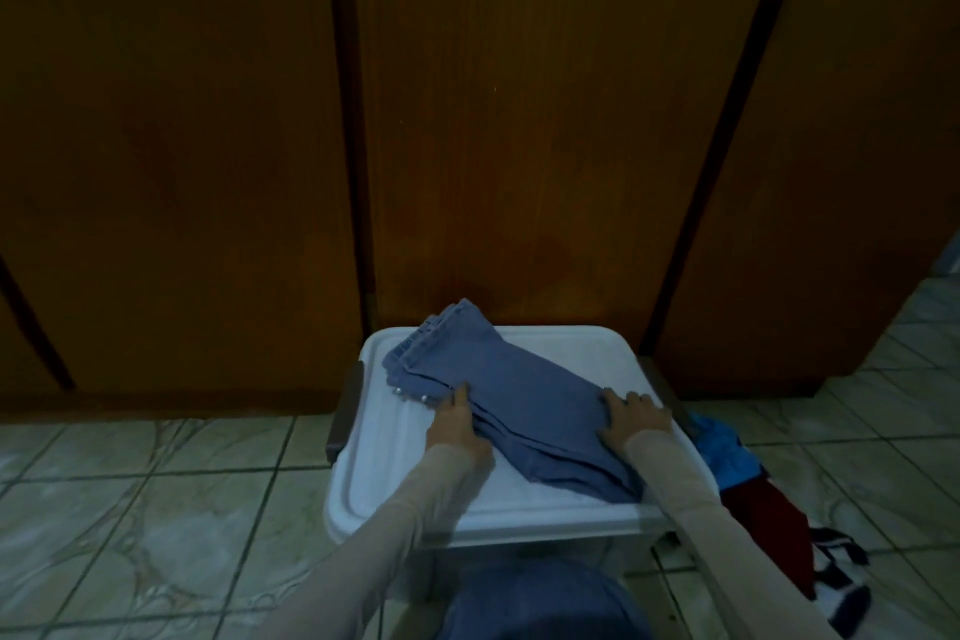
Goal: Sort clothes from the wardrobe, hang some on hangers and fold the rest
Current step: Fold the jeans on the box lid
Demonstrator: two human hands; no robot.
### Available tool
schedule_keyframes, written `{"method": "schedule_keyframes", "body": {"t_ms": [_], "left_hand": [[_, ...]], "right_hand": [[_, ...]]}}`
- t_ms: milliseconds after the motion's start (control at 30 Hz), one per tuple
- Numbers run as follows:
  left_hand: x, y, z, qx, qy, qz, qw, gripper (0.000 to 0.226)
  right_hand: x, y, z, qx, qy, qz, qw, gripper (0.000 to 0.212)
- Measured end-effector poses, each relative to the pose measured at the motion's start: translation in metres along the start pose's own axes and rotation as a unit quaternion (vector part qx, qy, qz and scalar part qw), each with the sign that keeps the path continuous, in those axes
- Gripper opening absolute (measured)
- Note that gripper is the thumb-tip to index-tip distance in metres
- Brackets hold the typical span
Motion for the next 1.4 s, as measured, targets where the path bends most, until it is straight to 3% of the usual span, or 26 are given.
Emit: {"method": "schedule_keyframes", "body": {"t_ms": [100, 200, 267, 300, 367, 400, 467, 533, 633, 733, 933, 1100, 1167, 1233, 1300, 1400], "left_hand": [[-0.006, 0.004, -0.008, 0.044, 0.025, -0.055, 0.997, 0.081], [-0.020, -0.003, -0.014, -0.062, -0.014, -0.075, 0.995, 0.084], [-0.028, -0.002, -0.025, -0.083, -0.043, -0.066, 0.993, 0.076], [-0.033, -0.003, -0.031, -0.077, -0.052, -0.057, 0.994, 0.072], [-0.043, -0.008, -0.046, -0.057, -0.023, -0.033, 0.998, 0.069], [-0.047, -0.013, -0.051, -0.037, 0.002, -0.019, 0.999, 0.067], [-0.052, -0.024, -0.052, 0.013, 0.015, -0.007, 1.000, 0.059], [-0.056, -0.040, -0.047, 0.092, -0.006, 0.002, 0.996, 0.054], [-0.056, -0.059, -0.042, 0.259, 0.052, 0.038, 0.964, 0.052], [-0.054, -0.073, -0.040, 0.292, 0.078, 0.010, 0.953, 0.044], [-0.046, -0.084, -0.037, 0.224, 0.055, -0.044, 0.972, 0.074], [-0.047, -0.084, -0.035, 0.191, 0.044, -0.088, 0.977, 0.075], [-0.046, -0.082, -0.031, 0.110, -0.008, -0.069, 0.992, 0.055], [-0.047, -0.076, -0.028, 0.006, -0.071, -0.019, 0.997, 0.041], [-0.046, -0.069, -0.027, -0.063, -0.091, 0.014, 0.994, 0.049], [-0.046, -0.063, -0.022, -0.086, -0.073, 0.032, 0.993, 0.053]], "right_hand": [[-0.013, -0.012, -0.003, -0.023, -0.032, 0.026, 0.999, 0.048], [-0.023, -0.026, -0.008, -0.060, 0.016, 0.006, 0.998, 0.036], [-0.021, -0.031, -0.009, -0.073, 0.161, -0.089, 0.980, 0.021], [-0.018, -0.037, -0.012, -0.093, 0.239, -0.160, 0.953, 0.017], [-0.014, -0.046, -0.016, -0.147, 0.310, -0.230, 0.911, 0.027], [-0.012, -0.046, -0.015, -0.167, 0.295, -0.206, 0.918, 0.029], [-0.011, -0.041, -0.012, -0.193, 0.221, -0.056, 0.954, 0.025], [-0.007, -0.040, -0.013, -0.242, 0.159, 0.031, 0.957, 0.042], [-0.003, -0.051, -0.019, -0.308, 0.091, 0.045, 0.946, 0.053], [-0.003, -0.059, -0.020, -0.290, 0.050, 0.016, 0.955, 0.047], [0.003, -0.058, -0.012, -0.268, 0.063, -0.001, 0.961, 0.055], [0.005, -0.054, -0.023, -0.216, 0.094, -0.013, 0.972, 0.032], [0.004, -0.051, -0.025, -0.177, 0.096, 0.005, 0.980, 0.025], [0.001, -0.055, -0.027, -0.197, 0.138, 0.014, 0.970, 0.027], [-0.001, -0.059, -0.027, -0.198, 0.173, 0.031, 0.964, 0.037], [0.005, -0.057, -0.024, -0.160, 0.225, 0.027, 0.961, 0.049]]}}
Point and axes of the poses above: each hand's wrist, its own y-axis towards the middle knuckle, its own x-axis out of the palm, z = x × y, the point moved 3 cm from there along y, towards the middle knuckle, and after that the axes turned 9 degrees about x, right-handed, at the moved point
